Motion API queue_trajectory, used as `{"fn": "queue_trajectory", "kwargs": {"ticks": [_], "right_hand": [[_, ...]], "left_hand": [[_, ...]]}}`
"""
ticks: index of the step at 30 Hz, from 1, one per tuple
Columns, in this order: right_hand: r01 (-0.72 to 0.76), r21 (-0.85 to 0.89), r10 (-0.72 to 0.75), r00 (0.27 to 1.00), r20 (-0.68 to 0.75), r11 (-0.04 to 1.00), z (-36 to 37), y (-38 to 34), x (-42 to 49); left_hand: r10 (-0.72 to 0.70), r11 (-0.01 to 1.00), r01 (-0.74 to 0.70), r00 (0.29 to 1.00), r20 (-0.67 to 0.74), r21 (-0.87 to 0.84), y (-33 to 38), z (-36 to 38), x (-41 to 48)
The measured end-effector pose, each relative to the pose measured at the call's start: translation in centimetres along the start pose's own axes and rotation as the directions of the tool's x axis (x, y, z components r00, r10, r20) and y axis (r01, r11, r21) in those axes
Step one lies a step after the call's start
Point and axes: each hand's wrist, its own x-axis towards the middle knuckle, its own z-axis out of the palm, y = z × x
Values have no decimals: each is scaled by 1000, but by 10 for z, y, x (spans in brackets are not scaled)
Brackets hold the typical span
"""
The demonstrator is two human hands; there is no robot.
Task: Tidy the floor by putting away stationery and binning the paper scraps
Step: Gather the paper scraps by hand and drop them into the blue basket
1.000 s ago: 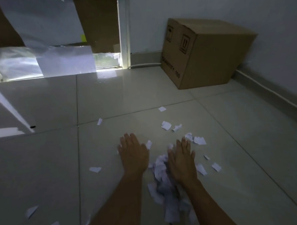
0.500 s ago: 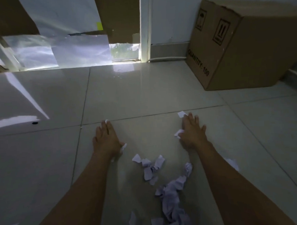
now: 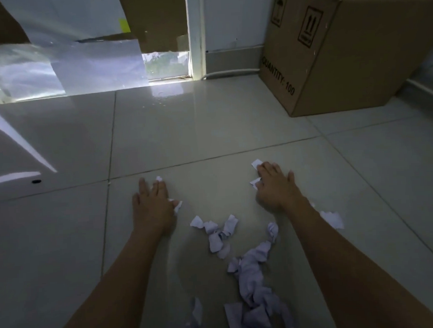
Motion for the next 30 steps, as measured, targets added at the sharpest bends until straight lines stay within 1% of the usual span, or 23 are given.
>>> {"fn": "queue_trajectory", "kwargs": {"ticks": [2, 3, 5, 7, 8, 9, 10, 11, 12, 13, 14, 15, 16, 18, 19, 20, 21, 22, 23, 24, 26, 28, 30], "right_hand": [[-14, 71, 18, 998, -58, 997, 15, -4, -21], [-2, 119, 11, 997, -73, 993, 21, -5, -33], [73, 288, -46, 994, -100, 955, 33, -6, -63], [174, 485, -118, 983, -144, 857, 36, -9, -97], [205, 538, -127, 976, -179, 818, 36, -7, -110], [209, 545, -102, 970, -219, 812, 36, -2, -118], [179, 524, -46, 965, -257, 833, 35, 6, -122], [114, 482, 29, 960, -279, 869, 31, 17, -122], [12, 428, 117, 955, -272, 904, 27, 30, -120], [-93, 382, 193, 953, -233, 920, 23, 44, -117], [-159, 366, 234, 957, -171, 917, 21, 55, -115], [-173, 374, 228, 968, -108, 911, 21, 62, -115], [-152, 378, 186, 981, -56, 913, 22, 64, -117], [-73, 341, 74, 997, 10, 937, 26, 55, -132], [-19, 338, 13, 1000, 21, 941, 30, 46, -144], [35, 369, -41, 999, 10, 929, 33, 38, -157], [78, 430, -76, 997, -22, 899, 36, 31, -170], [112, 505, -89, 994, -69, 856, 38, 26, -182], [131, 571, -74, 990, -121, 811, 39, 23, -193], [133, 615, -31, 984, -175, 777, 38, 22, -201], [68, 629, 102, 968, -230, 775, 37, 30, -211], [-89, 514, 209, 961, -181, 853, 38, 47, -214], [-220, 395, 261, 964, -53, 892, 44, 65, -217]], "left_hand": [[34, 999, -35, 998, -55, -20, 11, 7, -11], [52, 996, -57, 996, -76, -68, 19, 11, -17], [146, 974, -163, 983, -112, -157, 39, 22, -33], [293, 905, -329, 941, -168, -268, 60, 32, -54], [344, 856, -399, 914, -213, -328, 70, 38, -63], [355, 816, -426, 903, -243, -389, 78, 39, -74], [334, 790, -399, 917, -220, -464, 86, 38, -83], [300, 768, -352, 936, -184, -536, 92, 35, -93], [278, 740, -322, 946, -167, -591, 97, 33, -101], [262, 718, -307, 951, -166, -624, 100, 34, -108], [267, 705, -304, 951, -157, -640, 102, 36, -114], [288, 694, -300, 949, -129, -655, 102, 38, -119], [301, 687, -287, 949, -98, -667, 102, 37, -126], [314, 670, -259, 948, -51, -696, 101, 30, -142], [293, 622, -246, 953, -69, -744, 102, 26, -148], [301, 540, -191, 953, -24, -820, 101, 26, -153], [335, 475, -191, 942, -24, -859, 98, 27, -158], [322, 420, -161, 946, -19, -893, 97, 25, -163], [230, 408, -89, 973, 8, -909, 96, 21, -169], [136, 456, -139, 987, -86, -879, 94, 24, -173], [27, 434, -113, 993, -112, -894, 88, 25, -182], [-50, 412, -66, 994, -95, -909, 82, 24, -193], [-72, 403, -50, 994, -86, -914, 79, 21, -207]]}}
